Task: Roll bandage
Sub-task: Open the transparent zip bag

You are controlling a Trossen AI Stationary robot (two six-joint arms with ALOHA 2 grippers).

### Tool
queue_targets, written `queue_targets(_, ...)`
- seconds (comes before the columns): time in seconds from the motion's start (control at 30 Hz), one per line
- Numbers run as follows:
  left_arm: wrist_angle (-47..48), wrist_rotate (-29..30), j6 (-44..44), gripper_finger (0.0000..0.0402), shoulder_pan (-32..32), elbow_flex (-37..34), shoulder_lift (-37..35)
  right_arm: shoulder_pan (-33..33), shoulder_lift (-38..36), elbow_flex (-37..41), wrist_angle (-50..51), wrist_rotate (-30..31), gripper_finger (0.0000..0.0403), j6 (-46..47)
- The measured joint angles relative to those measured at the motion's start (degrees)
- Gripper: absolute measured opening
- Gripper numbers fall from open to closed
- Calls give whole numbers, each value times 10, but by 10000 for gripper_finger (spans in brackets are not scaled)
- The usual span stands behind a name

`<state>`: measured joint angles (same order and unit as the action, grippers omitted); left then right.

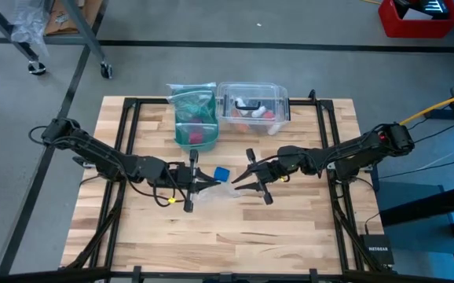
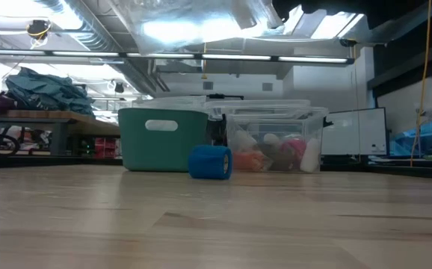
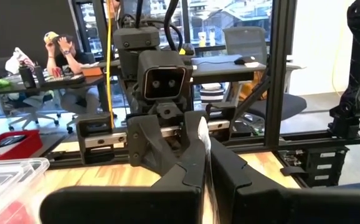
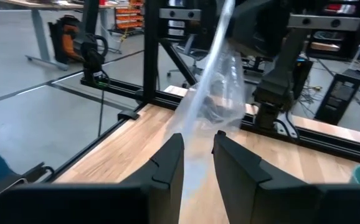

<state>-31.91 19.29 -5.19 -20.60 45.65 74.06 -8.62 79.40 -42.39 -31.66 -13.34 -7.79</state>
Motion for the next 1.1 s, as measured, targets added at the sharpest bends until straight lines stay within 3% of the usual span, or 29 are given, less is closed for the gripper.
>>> queue_targets(0.3, -2, 0, 0, 0, 0, 0, 0, 0, 0, 0, 1, -13, 90, 0)
queue_targets(0.6, -5, 0, 0, 0, -4, 0, 0, 0, 0, 0, 2, 23, 90, 0)
queue_targets(1.1, -8, -11, -11, 0, -11, 0, 0, 0, 0, 0, 1, -7, 90, 0)
